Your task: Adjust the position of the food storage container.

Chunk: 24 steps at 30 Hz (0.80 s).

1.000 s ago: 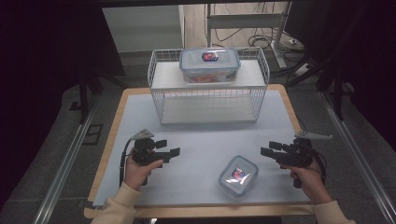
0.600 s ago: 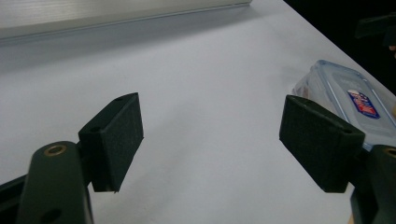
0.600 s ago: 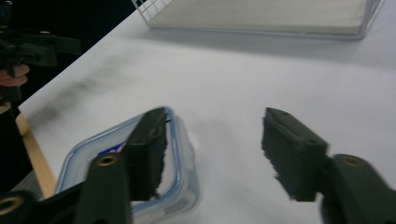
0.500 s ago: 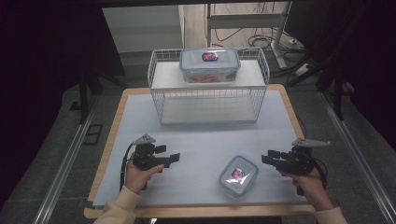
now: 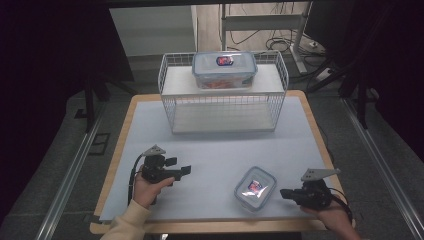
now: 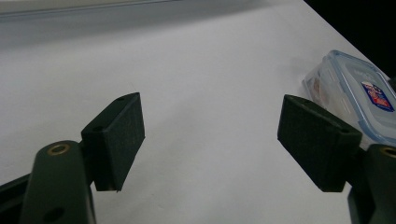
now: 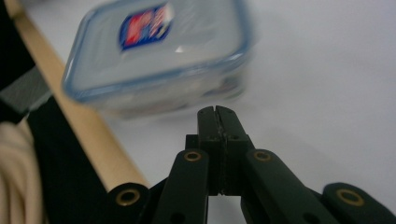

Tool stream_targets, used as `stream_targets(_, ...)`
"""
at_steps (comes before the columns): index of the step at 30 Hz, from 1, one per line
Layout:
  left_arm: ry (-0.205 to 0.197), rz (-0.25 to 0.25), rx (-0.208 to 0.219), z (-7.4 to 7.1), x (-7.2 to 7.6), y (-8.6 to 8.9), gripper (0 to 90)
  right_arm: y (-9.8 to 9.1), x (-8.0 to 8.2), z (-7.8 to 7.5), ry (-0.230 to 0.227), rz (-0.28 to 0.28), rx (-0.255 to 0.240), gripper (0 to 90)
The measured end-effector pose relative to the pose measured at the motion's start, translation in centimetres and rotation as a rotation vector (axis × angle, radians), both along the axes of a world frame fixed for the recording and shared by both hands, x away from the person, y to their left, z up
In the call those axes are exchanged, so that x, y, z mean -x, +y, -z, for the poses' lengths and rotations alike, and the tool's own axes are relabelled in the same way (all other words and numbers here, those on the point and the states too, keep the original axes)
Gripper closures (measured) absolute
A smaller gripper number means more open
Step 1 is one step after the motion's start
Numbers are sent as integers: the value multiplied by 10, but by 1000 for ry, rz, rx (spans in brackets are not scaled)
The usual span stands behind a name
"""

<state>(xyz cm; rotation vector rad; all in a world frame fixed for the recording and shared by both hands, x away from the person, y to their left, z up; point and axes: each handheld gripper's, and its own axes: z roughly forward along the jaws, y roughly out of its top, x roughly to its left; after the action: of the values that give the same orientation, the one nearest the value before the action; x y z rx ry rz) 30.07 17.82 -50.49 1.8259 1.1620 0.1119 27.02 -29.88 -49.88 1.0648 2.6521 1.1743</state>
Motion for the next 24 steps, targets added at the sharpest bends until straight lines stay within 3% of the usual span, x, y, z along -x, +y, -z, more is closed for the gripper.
stream_targets(7,7,1,1,2,0,-2,229,21,15,13,43,-130,51,894)
stream_targets(10,9,1,6,2,-1,-2,229,32,17,15,33,-166,54,894)
stream_targets(24,16,-5,15,3,-3,1,230,56,4,17,19,-150,46,894)
